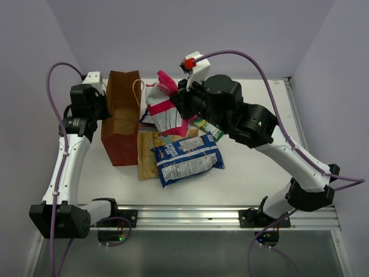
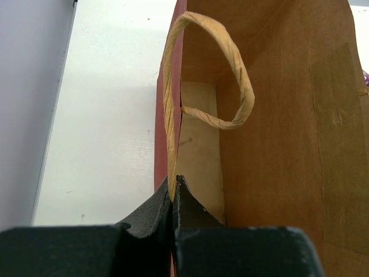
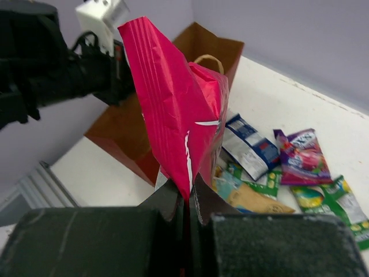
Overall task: Place the snacks into the paper bag
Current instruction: Place the snack in the paper bag.
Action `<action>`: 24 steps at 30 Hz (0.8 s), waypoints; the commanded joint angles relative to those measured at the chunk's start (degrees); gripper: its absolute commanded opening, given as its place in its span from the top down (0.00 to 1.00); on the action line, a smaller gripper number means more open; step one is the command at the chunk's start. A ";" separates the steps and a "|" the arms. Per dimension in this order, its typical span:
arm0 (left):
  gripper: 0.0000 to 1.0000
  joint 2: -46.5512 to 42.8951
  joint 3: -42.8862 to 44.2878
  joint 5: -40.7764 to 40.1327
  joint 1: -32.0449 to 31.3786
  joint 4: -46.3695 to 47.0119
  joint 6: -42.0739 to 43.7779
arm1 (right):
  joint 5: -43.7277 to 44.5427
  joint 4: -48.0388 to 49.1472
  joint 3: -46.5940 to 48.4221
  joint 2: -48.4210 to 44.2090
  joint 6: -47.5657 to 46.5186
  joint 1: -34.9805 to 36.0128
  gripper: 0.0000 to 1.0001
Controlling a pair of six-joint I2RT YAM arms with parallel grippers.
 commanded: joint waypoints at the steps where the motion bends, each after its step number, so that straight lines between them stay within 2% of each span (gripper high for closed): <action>1: 1.00 -1.57 -0.50 2.21 1.15 3.57 -0.66 | -5.97 9.99 4.48 1.59 2.42 0.07 1.00; 14: 1.00 -1.74 -0.85 4.93 2.21 4.10 -0.92 | -9.40 32.12 7.47 7.91 6.03 0.07 1.00; 24: 1.00 -2.09 -1.20 5.11 2.56 4.36 -1.10 | -6.15 39.53 11.08 16.09 7.79 -0.02 1.00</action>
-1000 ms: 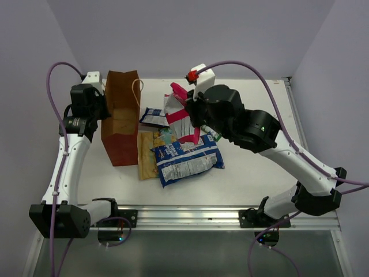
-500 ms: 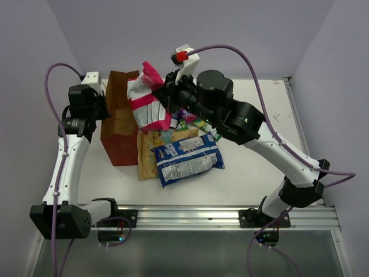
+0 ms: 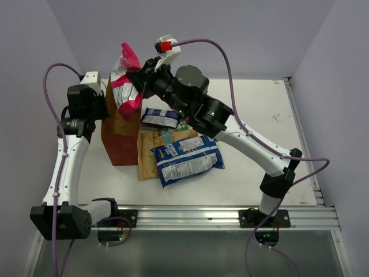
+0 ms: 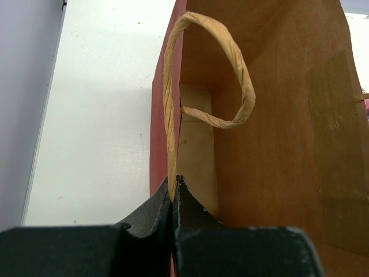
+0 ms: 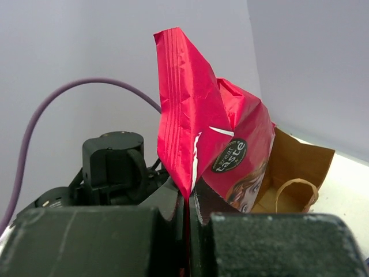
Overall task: Place the snacks into the paper bag
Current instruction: Place the snack in the paper bag.
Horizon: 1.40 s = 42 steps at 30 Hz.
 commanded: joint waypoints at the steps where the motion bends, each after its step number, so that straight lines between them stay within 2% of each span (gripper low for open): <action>1: 1.00 -1.50 -0.48 0.87 0.71 3.22 -0.75 | 2.22 8.75 3.38 1.59 1.80 0.02 1.00; 12: 1.00 -1.94 -0.57 0.17 1.06 3.40 -1.10 | 5.83 10.60 -10.49 -0.24 6.28 -0.06 1.00; 17: 1.00 -1.59 -0.83 0.78 1.23 3.66 -1.10 | 6.00 10.25 -16.55 -1.03 11.63 -0.06 1.00; 22: 1.00 -1.59 -0.83 0.78 1.32 3.66 -1.28 | 10.31 7.52 -20.25 -1.12 16.65 -0.06 1.00; 34: 1.00 -2.38 -1.62 2.98 1.67 4.89 -1.19 | 12.42 2.95 -20.51 2.22 20.78 -0.94 0.95; 42: 1.00 -2.56 -1.80 5.61 1.76 5.86 -1.10 | 8.83 2.34 -22.98 2.75 22.81 -4.10 0.87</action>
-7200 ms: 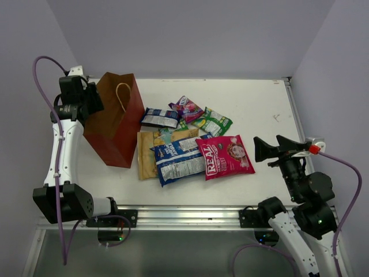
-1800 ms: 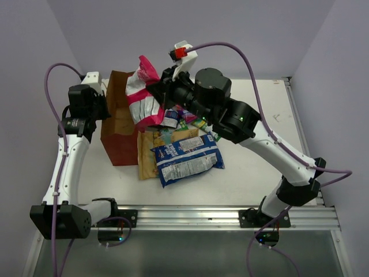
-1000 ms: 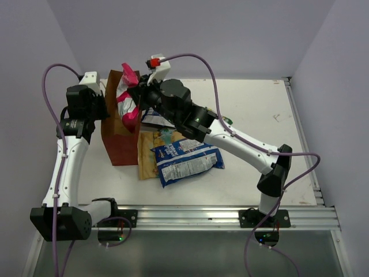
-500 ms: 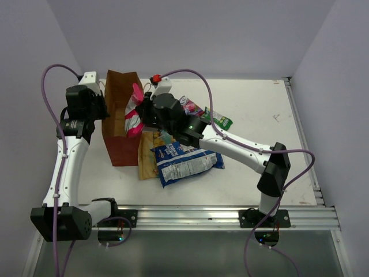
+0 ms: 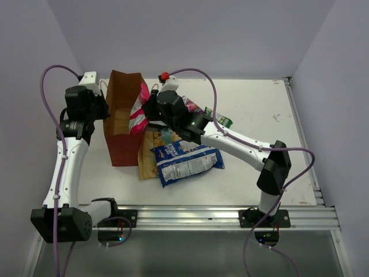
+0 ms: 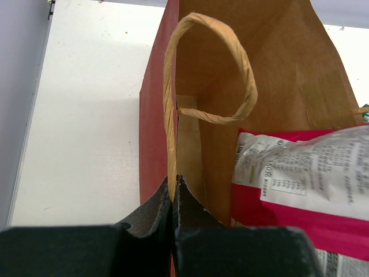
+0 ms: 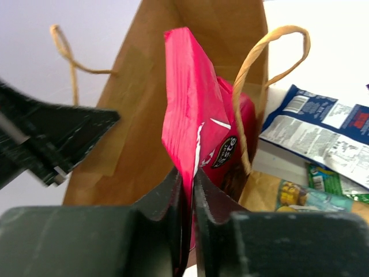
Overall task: Place the snacks into the paper bag
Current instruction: Place the snack in the paper bag.
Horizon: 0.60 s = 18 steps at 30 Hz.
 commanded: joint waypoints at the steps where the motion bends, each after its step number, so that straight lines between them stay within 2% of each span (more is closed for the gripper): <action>1: 1.00 -1.29 -0.27 2.36 0.62 3.43 -0.10 | -1.41 1.68 -0.51 -0.20 2.22 -1.83 0.84; 8: 1.00 -1.99 -0.27 5.70 0.71 4.58 0.25 | -3.70 1.15 -0.78 0.59 1.86 -2.19 0.81; 13: 1.00 -1.29 -0.35 6.23 0.62 4.49 0.43 | -4.58 1.85 -4.11 -2.75 0.38 -2.36 0.78; 17: 1.00 -1.20 -0.35 6.58 0.71 4.58 0.43 | -5.19 0.02 -6.05 -6.79 -4.80 -2.27 0.70; 18: 1.00 -1.29 -0.35 6.75 0.63 4.58 0.43 | -5.19 -0.42 -7.27 -7.75 -5.86 -2.27 0.65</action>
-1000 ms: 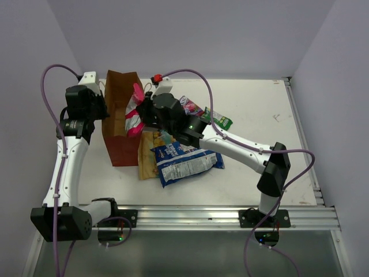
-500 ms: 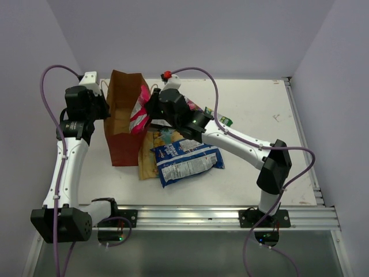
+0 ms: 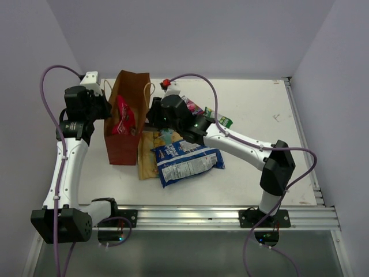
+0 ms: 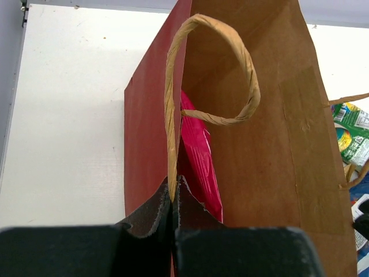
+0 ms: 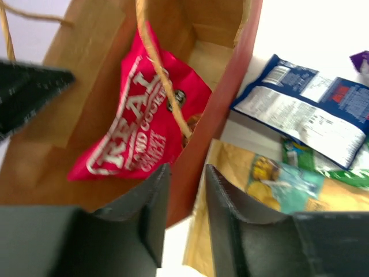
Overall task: Place the snacks into the paper bag
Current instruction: Place the snack in the paper bag, then pick up the snack from the center of the board.
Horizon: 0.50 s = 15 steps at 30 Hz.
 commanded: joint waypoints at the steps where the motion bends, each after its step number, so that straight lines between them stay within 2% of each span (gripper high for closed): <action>1: 1.00 -0.83 -0.01 2.10 0.36 3.77 0.39 | -0.43 0.05 -1.86 -8.76 -6.12 -0.02 0.62; 5: 1.00 -0.83 0.08 2.45 0.36 3.68 0.39 | 0.88 -1.88 -6.86 -14.30 -10.88 -0.02 0.49; 8: 1.00 -0.74 0.96 2.10 0.28 3.51 0.91 | 2.29 -1.97 -14.84 -19.47 -13.52 0.06 0.40; 15: 1.00 1.10 7.02 -3.43 -1.22 -1.15 2.76 | 2.74 1.01 -30.59 -28.81 -17.04 -0.02 0.24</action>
